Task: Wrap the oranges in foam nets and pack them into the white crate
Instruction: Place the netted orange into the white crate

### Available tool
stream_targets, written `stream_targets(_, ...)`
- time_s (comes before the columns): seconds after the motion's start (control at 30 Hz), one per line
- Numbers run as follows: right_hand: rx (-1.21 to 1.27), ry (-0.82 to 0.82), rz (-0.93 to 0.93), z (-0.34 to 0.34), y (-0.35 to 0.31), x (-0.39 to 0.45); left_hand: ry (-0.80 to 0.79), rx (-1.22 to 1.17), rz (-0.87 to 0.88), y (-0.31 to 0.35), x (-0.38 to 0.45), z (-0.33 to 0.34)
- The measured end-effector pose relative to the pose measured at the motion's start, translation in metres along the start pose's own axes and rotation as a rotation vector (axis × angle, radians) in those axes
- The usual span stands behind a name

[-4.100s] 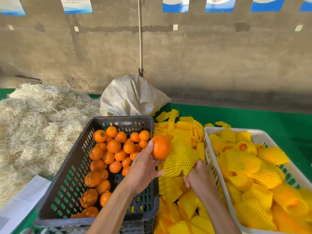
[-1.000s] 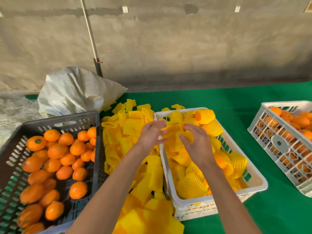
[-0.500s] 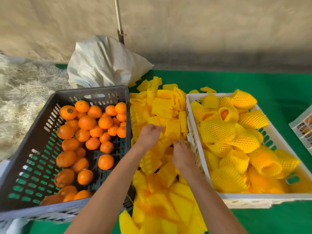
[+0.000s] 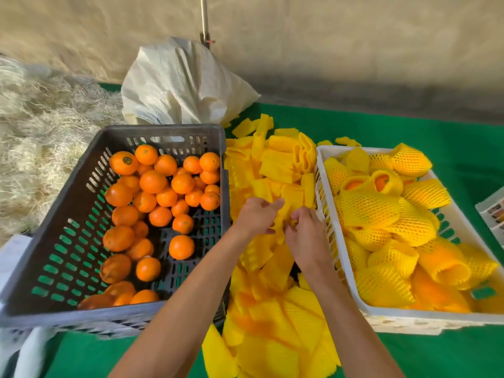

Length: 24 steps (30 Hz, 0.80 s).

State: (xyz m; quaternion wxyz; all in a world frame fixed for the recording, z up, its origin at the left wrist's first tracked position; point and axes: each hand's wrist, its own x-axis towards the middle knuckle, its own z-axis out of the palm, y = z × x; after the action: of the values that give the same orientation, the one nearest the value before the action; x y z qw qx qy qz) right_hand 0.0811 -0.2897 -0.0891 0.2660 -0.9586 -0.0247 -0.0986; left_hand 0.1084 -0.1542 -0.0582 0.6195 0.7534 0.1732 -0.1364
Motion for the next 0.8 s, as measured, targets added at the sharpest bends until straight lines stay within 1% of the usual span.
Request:
stream_targets(0.07,0.184,0.110,-0.120,-0.013,-0.016,-0.004,-0.096,-0.161,-0.021,0.008,-0.011,-0.005)
stream_targets(0.1,0.284,0.160,-0.148,-0.019,-0.022,-0.007,-0.140,-0.206,-0.005,0.011,-0.015,-0.009)
stream_targets(0.17,0.478,0.223,-0.136,-0.026,-0.033,-0.013,-0.160,-0.265,0.070,0.017,-0.024,-0.019)
stream_targets(0.33,0.878,0.274,0.081,-0.032,-0.063,-0.021,-0.063,-0.377,0.276,0.021,-0.043,-0.042)
stream_targets(0.4,0.978,0.243,0.150,-0.029,-0.072,-0.022,-0.061,-0.441,0.291,0.019,-0.049,-0.052)
stream_targets(0.47,1.023,0.238,0.194,-0.027,-0.078,-0.020,-0.045,-0.494,0.273,0.016,-0.054,-0.061)
stream_targets(0.57,1.069,0.270,0.212,-0.025,-0.085,-0.017,0.081,-0.494,0.250,0.013,-0.058,-0.074)
stream_targets(0.63,0.966,0.255,0.103,-0.024,-0.088,-0.018,0.136,-0.464,0.226,0.014,-0.059,-0.081)
stream_targets(0.67,0.840,0.233,0.002,-0.023,-0.088,-0.018,0.155,-0.441,0.226,0.013,-0.059,-0.083)
stream_targets(0.73,0.488,0.142,-0.203,-0.020,-0.089,-0.018,0.186,-0.340,0.280,0.015,-0.060,-0.085)
stream_targets(0.8,0.110,0.076,-0.312,-0.017,-0.092,-0.018,0.230,-0.070,0.452,0.012,-0.061,-0.086)
